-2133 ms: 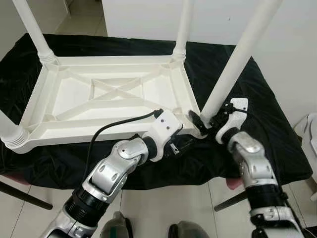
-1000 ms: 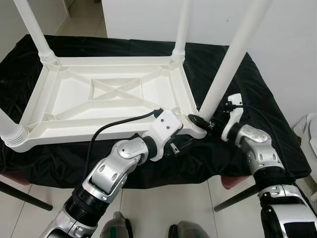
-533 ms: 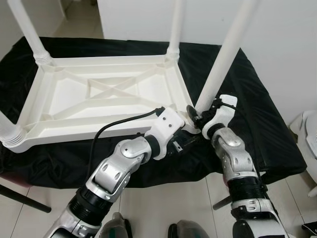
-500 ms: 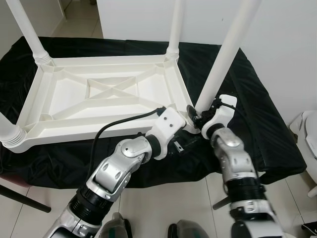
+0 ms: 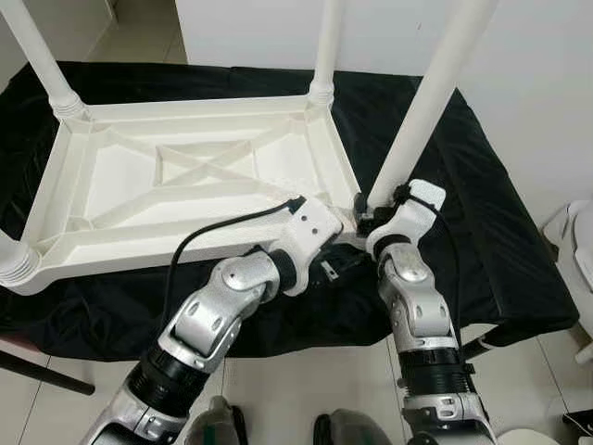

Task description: Building children table

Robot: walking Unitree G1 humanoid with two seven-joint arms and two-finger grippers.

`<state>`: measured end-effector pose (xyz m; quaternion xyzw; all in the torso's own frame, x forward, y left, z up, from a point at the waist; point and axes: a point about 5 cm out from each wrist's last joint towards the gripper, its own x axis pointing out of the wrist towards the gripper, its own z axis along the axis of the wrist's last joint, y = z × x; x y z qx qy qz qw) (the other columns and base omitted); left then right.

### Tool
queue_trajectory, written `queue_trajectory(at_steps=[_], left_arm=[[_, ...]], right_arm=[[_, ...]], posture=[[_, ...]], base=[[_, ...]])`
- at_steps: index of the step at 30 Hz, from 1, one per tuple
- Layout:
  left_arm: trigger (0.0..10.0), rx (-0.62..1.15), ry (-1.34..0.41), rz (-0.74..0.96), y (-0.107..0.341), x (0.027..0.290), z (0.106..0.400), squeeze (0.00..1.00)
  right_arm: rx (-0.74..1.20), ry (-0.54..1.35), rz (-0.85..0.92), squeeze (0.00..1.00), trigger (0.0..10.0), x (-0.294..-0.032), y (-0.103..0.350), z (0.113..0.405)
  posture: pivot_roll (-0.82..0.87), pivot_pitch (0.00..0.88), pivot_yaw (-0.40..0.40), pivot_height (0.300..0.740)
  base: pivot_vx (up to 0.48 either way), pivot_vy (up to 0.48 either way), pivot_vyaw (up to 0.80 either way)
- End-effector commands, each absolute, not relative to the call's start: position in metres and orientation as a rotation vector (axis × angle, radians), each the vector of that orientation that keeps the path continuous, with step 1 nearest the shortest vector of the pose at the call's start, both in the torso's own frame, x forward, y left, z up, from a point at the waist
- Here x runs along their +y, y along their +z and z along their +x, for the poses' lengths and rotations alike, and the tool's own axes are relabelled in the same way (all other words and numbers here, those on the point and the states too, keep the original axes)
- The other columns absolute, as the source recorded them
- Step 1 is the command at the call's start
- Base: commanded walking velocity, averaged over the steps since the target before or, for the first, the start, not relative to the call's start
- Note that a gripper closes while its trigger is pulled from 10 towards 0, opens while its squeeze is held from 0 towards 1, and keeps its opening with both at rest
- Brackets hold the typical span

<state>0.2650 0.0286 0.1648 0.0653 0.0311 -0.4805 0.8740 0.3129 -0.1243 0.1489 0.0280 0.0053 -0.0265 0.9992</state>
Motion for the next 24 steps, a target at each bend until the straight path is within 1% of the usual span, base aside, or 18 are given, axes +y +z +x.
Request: queue_trajectory(at_steps=[1, 5, 10, 11, 12, 15, 19, 21, 24], left_arm=[[10.0, 0.081, -0.987, 0.132, 0.163, 0.029, 0.267, 0.0], [10.0, 0.083, -0.982, 0.133, 0.163, 0.03, 0.267, 0.0], [10.0, 0.079, -0.979, 0.121, 0.165, 0.03, 0.268, 0.0], [10.0, 0.077, -0.982, 0.115, 0.166, 0.03, 0.268, 0.0], [10.0, 0.075, -0.984, 0.112, 0.167, 0.031, 0.268, 0.0], [10.0, 0.072, -0.986, 0.11, 0.167, 0.031, 0.268, 0.0], [10.0, 0.072, -0.989, 0.109, 0.168, 0.032, 0.268, 0.0], [10.0, 0.07, -0.989, 0.112, 0.169, 0.033, 0.269, 0.0], [10.0, 0.07, -0.986, 0.115, 0.169, 0.033, 0.27, 0.0]], right_arm=[[0.006, -0.055, 0.07, 1.0, 10.0, -0.125, 0.152, 0.313], [-0.004, 0.001, 0.102, 1.0, 10.0, -0.124, 0.155, 0.314], [-0.013, 0.177, 0.066, 1.0, 10.0, -0.132, 0.161, 0.318], [-0.023, 0.225, 0.052, 0.22, 10.0, -0.137, 0.165, 0.319], [-0.036, 0.273, 0.04, 0.0, 10.0, -0.14, 0.168, 0.32], [-0.069, 0.363, -0.024, 0.0, 10.0, -0.151, 0.174, 0.321], [-0.07, 0.431, -0.073, 0.0, 10.0, -0.156, 0.172, 0.321], [-0.062, 0.545, -0.121, 0.0, 10.0, -0.16, 0.169, 0.321], [-0.049, 0.594, -0.14, 0.0, 10.0, -0.161, 0.166, 0.322]], posture=[[-0.19, 0.056, -0.01, 0.74], [-0.19, 0.059, -0.011, 0.74], [-0.19, 0.058, -0.007, 0.74], [-0.19, 0.059, -0.001, 0.74], [-0.19, 0.059, -0.001, 0.74], [-0.19, 0.058, 0.002, 0.74], [-0.19, 0.055, 0.008, 0.74], [-0.18, 0.054, 0.012, 0.74], [-0.18, 0.052, 0.014, 0.74]], base=[[0.0, 0.0, 0.0], [0.0, 0.0, 0.0], [0.0, 0.0, 0.0], [0.0, 0.0, 0.0], [0.0, 0.0, 0.0], [0.0, 0.0, 0.0], [0.0, 0.0, 0.0], [0.0, 0.0, 0.0], [0.0, 0.0, 0.0]])
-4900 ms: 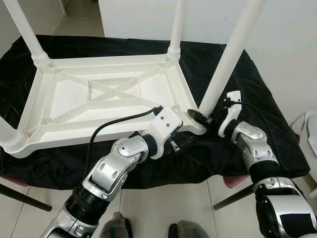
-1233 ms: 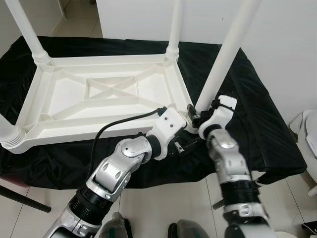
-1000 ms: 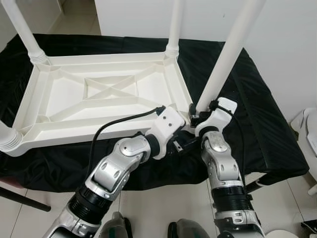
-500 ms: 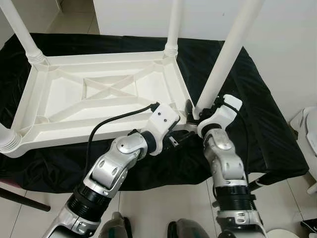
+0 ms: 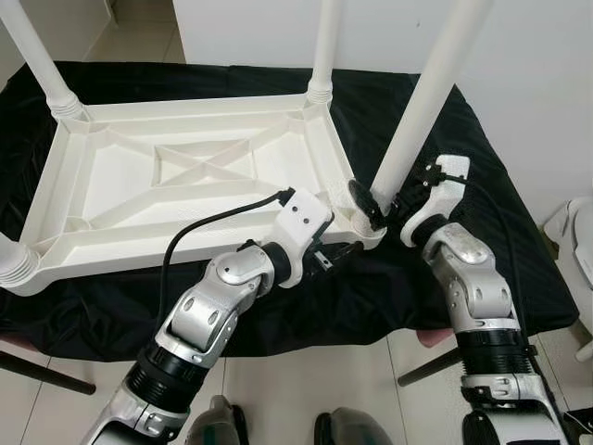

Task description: Building children table

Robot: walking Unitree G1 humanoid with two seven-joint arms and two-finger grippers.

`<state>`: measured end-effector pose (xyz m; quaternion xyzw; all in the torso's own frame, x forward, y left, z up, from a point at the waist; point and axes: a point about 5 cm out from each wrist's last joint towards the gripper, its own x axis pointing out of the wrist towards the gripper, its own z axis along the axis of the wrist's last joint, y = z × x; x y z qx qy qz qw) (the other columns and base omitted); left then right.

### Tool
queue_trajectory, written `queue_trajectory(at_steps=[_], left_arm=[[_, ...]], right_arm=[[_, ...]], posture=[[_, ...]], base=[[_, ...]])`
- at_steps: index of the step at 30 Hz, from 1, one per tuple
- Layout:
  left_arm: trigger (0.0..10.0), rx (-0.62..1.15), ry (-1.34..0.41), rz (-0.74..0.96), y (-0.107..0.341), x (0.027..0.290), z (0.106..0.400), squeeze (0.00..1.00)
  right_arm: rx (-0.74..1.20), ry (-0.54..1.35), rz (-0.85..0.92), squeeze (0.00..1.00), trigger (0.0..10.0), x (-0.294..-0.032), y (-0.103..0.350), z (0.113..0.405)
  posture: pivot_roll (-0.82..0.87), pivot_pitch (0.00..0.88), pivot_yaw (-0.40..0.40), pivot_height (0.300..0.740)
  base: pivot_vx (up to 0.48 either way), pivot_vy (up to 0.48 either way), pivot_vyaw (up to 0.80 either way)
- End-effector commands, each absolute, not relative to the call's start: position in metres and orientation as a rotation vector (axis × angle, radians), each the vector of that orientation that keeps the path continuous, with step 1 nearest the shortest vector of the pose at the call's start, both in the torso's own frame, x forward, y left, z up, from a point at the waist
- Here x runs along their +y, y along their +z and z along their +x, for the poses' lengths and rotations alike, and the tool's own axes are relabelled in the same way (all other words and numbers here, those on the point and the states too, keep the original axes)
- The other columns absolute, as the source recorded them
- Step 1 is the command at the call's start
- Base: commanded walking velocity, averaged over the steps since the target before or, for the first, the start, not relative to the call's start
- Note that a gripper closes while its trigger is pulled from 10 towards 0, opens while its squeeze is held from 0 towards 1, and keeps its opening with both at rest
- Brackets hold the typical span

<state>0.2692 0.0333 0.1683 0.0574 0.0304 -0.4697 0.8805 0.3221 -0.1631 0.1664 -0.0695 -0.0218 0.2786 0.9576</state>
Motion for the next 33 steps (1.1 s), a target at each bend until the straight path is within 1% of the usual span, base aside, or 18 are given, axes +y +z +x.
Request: queue_trajectory(at_steps=[1, 4, 7, 16, 17, 18, 19, 20, 24, 33], left_arm=[[10.0, 0.069, -0.986, 0.118, 0.17, 0.034, 0.27, 0.0], [10.0, 0.068, -0.981, 0.122, 0.171, 0.035, 0.271, 0.0], [10.0, 0.071, -0.976, 0.124, 0.17, 0.036, 0.27, 0.0], [10.0, 0.073, -0.973, 0.121, 0.17, 0.036, 0.27, 0.0], [10.0, 0.073, -0.972, 0.122, 0.17, 0.036, 0.271, 0.0], [10.0, 0.073, -0.972, 0.122, 0.17, 0.036, 0.271, 0.0], [10.0, 0.072, -0.972, 0.122, 0.17, 0.036, 0.271, 0.0], [10.0, 0.072, -0.973, 0.122, 0.171, 0.035, 0.271, 0.0], [10.0, 0.072, -0.974, 0.124, 0.171, 0.035, 0.271, 0.0], [10.0, 0.074, -0.976, 0.121, 0.171, 0.035, 0.27, 0.0]], right_arm=[[-0.039, 0.638, -0.162, 0.0, 10.0, -0.161, 0.164, 0.324], [-0.02, 0.721, -0.186, 0.0, 10.0, -0.161, 0.16, 0.326], [-0.01, 0.756, -0.205, 0.0, 10.0, -0.161, 0.159, 0.33], [-0.011, 0.787, -0.24, 0.0, 10.0, -0.168, 0.159, 0.338], [-0.003, 0.796, -0.24, 0.0, 4.8, -0.169, 0.157, 0.339], [-0.003, 0.796, -0.24, 0.0, 4.8, -0.169, 0.157, 0.339], [0.003, 0.803, -0.24, 0.0, 1.6, -0.169, 0.156, 0.339], [0.007, 0.814, -0.246, 0.0, 0.1, -0.17, 0.154, 0.34], [0.042, 0.845, -0.273, 0.0, 0.0, -0.173, 0.144, 0.338], [0.042, 0.863, -0.268, 0.0, 0.0, -0.177, 0.139, 0.336]], posture=[[-0.17, 0.051, 0.013, 0.74], [-0.16, 0.048, 0.014, 0.74], [-0.15, 0.046, 0.013, 0.74], [-0.15, 0.042, 0.013, 0.74], [-0.15, 0.041, 0.014, 0.74], [-0.15, 0.041, 0.014, 0.74], [-0.15, 0.041, 0.014, 0.74], [-0.15, 0.041, 0.014, 0.74], [-0.16, 0.04, 0.016, 0.74], [-0.16, 0.044, 0.018, 0.74]], base=[[0.0, 0.0, 0.0], [0.0, 0.0, 0.0], [0.0, 0.0, 0.0], [0.0, 0.0, 0.0], [0.0, 0.0, 0.0], [0.0, 0.0, 0.0], [0.0, 0.0, 0.0], [0.0, 0.0, 0.0], [0.0, 0.0, 0.0], [0.0, 0.0, 0.0]])
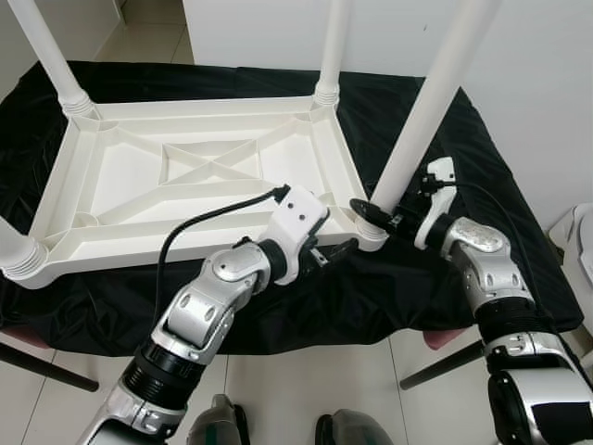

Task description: Building children table

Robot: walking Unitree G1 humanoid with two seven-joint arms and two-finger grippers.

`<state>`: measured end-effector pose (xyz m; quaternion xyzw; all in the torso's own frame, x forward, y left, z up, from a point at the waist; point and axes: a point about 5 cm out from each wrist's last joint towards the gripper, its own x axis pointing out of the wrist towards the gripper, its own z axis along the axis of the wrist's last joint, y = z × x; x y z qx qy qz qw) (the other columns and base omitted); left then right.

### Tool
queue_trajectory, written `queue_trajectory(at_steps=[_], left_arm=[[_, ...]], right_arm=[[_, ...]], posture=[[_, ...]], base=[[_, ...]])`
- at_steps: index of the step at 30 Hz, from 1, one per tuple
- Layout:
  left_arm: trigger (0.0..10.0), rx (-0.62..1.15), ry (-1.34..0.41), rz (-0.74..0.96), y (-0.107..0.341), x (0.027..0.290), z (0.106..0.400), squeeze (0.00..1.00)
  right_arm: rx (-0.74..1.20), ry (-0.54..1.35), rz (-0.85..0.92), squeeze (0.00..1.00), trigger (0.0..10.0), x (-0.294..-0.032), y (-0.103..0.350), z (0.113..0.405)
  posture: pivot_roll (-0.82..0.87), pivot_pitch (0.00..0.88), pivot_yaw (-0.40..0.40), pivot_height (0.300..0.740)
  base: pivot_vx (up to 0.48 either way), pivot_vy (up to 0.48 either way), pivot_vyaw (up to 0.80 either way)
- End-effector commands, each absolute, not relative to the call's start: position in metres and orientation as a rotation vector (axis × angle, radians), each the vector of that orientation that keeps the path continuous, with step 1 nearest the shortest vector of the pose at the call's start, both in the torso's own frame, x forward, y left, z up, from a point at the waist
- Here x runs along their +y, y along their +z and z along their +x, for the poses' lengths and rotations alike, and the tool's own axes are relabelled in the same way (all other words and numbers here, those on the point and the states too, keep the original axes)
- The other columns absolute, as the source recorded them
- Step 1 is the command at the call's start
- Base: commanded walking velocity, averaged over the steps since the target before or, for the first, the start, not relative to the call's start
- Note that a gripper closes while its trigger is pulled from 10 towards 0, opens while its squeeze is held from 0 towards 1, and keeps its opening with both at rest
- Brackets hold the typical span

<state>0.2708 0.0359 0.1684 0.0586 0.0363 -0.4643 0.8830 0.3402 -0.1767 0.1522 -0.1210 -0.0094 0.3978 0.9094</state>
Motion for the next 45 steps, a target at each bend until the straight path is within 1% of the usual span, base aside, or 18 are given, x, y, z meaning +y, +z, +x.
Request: queue_trajectory(at_steps=[1, 5, 6, 13, 16, 19, 20, 22, 24, 25, 27, 28, 30, 33, 38, 41, 42, 45], left_arm=[[10.0, 0.075, -0.977, 0.12, 0.171, 0.035, 0.27, 0.0], [10.0, 0.075, -0.978, 0.12, 0.171, 0.035, 0.27, 0.0], [10.0, 0.076, -0.98, 0.12, 0.171, 0.034, 0.27, 0.0], [10.0, 0.077, -0.977, 0.119, 0.17, 0.035, 0.27, 0.0], [10.0, 0.08, -0.978, 0.117, 0.169, 0.034, 0.269, 0.0], [10.0, 0.081, -0.978, 0.116, 0.169, 0.034, 0.269, 0.0], [10.0, 0.081, -0.979, 0.115, 0.169, 0.033, 0.269, 0.0], [10.0, 0.081, -0.979, 0.115, 0.169, 0.033, 0.269, 0.0], [10.0, 0.08, -0.978, 0.115, 0.17, 0.034, 0.269, 0.0], [10.0, 0.08, -0.978, 0.115, 0.17, 0.034, 0.269, 0.0], [10.0, 0.081, -0.979, 0.115, 0.169, 0.034, 0.269, 0.0], [10.0, 0.082, -0.979, 0.115, 0.169, 0.034, 0.269, 0.0], [10.0, 0.082, -0.98, 0.115, 0.169, 0.034, 0.269, 0.0], [10.0, 0.081, -0.98, 0.114, 0.17, 0.033, 0.269, 0.0], [10.0, 0.085, -0.98, 0.119, 0.169, 0.035, 0.268, 0.0], [10.0, 0.084, -0.978, 0.12, 0.169, 0.035, 0.269, 0.0], [10.0, 0.082, -0.977, 0.12, 0.169, 0.035, 0.269, 0.0], [10.0, 0.081, -0.977, 0.119, 0.17, 0.035, 0.269, 0.0]], right_arm=[[0.04, 0.856, -0.265, 0.0, 0.0, -0.178, 0.139, 0.335], [0.037, 0.853, -0.264, 0.0, 0.0, -0.179, 0.139, 0.335], [0.025, 0.816, -0.249, 0.0, 10.0, -0.182, 0.141, 0.336], [0.01, 0.763, -0.218, 0.0, 10.0, -0.179, 0.142, 0.333], [-0.022, 0.709, -0.159, 0.0, 10.0, -0.153, 0.14, 0.319], [-0.031, 0.699, -0.138, 0.0, 10.0, -0.146, 0.14, 0.315], [-0.057, 0.629, -0.094, 0.0, 10.0, -0.132, 0.142, 0.311], [-0.057, 0.629, -0.094, 0.0, 10.0, -0.132, 0.142, 0.311], [-0.076, 0.537, -0.048, 0.0, 10.0, -0.124, 0.145, 0.31], [-0.076, 0.537, -0.048, 0.0, 10.0, -0.124, 0.145, 0.31], [-0.088, 0.231, 0.002, 0.0, 10.0, -0.12, 0.148, 0.308], [-0.09, 0.139, 0.011, 0.0, 10.0, -0.118, 0.149, 0.305], [-0.092, 0.103, 0.011, 0.0, 10.0, -0.114, 0.149, 0.303], [-0.073, 0.135, 0.034, 0.0, 10.0, -0.103, 0.147, 0.298], [-0.058, 0.083, 0.026, 0.0, 10.0, -0.115, 0.149, 0.299], [-0.052, 0.083, 0.025, 0.0, 10.0, -0.114, 0.15, 0.299], [-0.054, 0.086, 0.035, 0.99, 10.0, -0.114, 0.151, 0.3], [-0.056, 0.088, 0.043, 0.99, 10.0, -0.113, 0.152, 0.3]], posture=[[-0.16, 0.044, 0.018, 0.74], [-0.16, 0.044, 0.018, 0.74], [-0.17, 0.044, 0.013, 0.74], [-0.17, 0.045, 0.008, 0.74], [-0.17, 0.049, 0.009, 0.74], [-0.17, 0.049, 0.009, 0.74], [-0.17, 0.051, 0.006, 0.74], [-0.17, 0.051, 0.006, 0.74], [-0.17, 0.051, 0.004, 0.74], [-0.17, 0.051, 0.004, 0.74], [-0.17, 0.049, 0.005, 0.74], [-0.17, 0.049, 0.005, 0.74], [-0.17, 0.049, 0.004, 0.74], [-0.16, 0.047, 0.007, 0.74], [-0.17, 0.047, 0.004, 0.74], [-0.16, 0.041, 0.002, 0.74], [-0.16, 0.041, 0.0, 0.74], [-0.16, 0.041, 0.0, 0.74]], base=[[0.0, 0.0, 0.0], [0.0, 0.0, 0.0], [0.0, 0.0, 0.0], [0.0, 0.0, 0.0], [0.0, 0.0, 0.0], [0.0, 0.0, 0.0], [0.0, 0.0, 0.0], [0.0, 0.0, 0.0], [0.0, 0.0, 0.0], [0.0, 0.0, 0.0], [0.0, 0.0, 0.0], [0.0, 0.0, 0.0], [0.0, 0.0, 0.0], [0.0, 0.0, 0.0], [0.0, 0.0, 0.0], [0.0, 0.0, 0.0], [0.0, 0.0, 0.0], [0.0, 0.0, 0.0]])
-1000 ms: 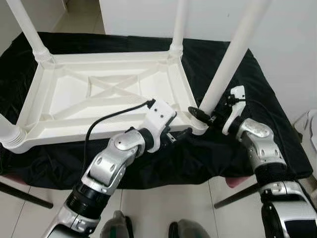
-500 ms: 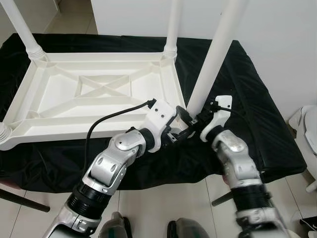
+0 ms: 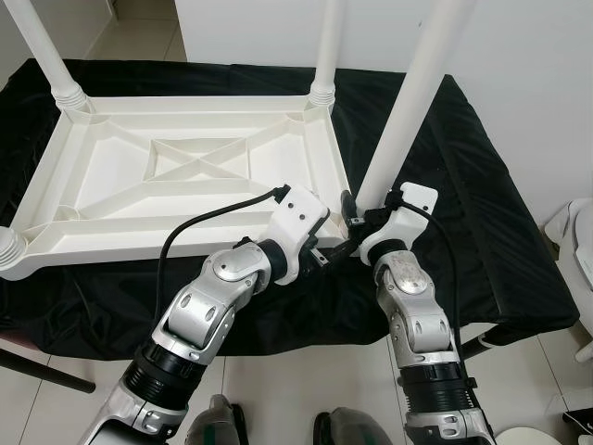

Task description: Building children table

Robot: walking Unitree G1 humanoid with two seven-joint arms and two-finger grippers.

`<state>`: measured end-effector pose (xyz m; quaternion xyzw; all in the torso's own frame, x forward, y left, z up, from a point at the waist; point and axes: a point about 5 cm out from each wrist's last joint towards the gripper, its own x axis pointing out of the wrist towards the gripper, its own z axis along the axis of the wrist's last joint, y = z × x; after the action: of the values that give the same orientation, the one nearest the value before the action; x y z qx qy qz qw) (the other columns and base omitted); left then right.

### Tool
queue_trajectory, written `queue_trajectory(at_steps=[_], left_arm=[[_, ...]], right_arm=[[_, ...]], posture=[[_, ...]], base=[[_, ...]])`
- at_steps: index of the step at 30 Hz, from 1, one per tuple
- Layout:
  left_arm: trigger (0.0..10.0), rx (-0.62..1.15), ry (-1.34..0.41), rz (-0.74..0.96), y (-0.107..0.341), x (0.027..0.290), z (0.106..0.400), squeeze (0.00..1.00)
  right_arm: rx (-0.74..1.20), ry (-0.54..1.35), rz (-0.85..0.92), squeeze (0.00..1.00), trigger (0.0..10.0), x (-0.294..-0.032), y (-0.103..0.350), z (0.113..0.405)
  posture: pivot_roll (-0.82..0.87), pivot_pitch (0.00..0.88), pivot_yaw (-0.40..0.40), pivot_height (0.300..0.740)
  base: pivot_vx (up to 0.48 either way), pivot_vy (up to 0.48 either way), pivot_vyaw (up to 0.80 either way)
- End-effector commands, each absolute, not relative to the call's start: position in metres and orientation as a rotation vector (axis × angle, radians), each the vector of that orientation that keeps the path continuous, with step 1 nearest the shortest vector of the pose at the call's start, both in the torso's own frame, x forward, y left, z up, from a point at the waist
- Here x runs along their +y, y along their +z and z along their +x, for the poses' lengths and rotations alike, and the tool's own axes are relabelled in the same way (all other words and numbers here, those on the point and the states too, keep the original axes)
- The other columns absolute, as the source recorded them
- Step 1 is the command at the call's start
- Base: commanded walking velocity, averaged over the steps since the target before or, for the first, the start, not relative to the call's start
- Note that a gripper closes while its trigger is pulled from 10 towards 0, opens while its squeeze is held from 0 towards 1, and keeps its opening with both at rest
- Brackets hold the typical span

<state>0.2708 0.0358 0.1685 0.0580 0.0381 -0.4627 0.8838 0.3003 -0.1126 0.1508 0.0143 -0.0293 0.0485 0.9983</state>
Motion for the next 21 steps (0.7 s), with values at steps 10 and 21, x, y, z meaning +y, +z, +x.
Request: queue_trajectory(at_steps=[10, 21], left_arm=[[10.0, 0.077, -0.976, 0.125, 0.17, 0.035, 0.268, 0.0], [10.0, 0.078, -0.994, 0.139, 0.168, 0.036, 0.266, 0.0]], right_arm=[[-0.069, 0.217, 0.044, 0.08, 10.0, -0.141, 0.163, 0.315], [-0.015, 0.603, -0.144, 0.0, 10.0, -0.165, 0.159, 0.328]], posture=[[-0.14, 0.023, -0.008, 0.74], [-0.14, 0.019, -0.01, 0.74]], base=[[0.0, 0.0, 0.0], [0.0, 0.0, 0.0]])
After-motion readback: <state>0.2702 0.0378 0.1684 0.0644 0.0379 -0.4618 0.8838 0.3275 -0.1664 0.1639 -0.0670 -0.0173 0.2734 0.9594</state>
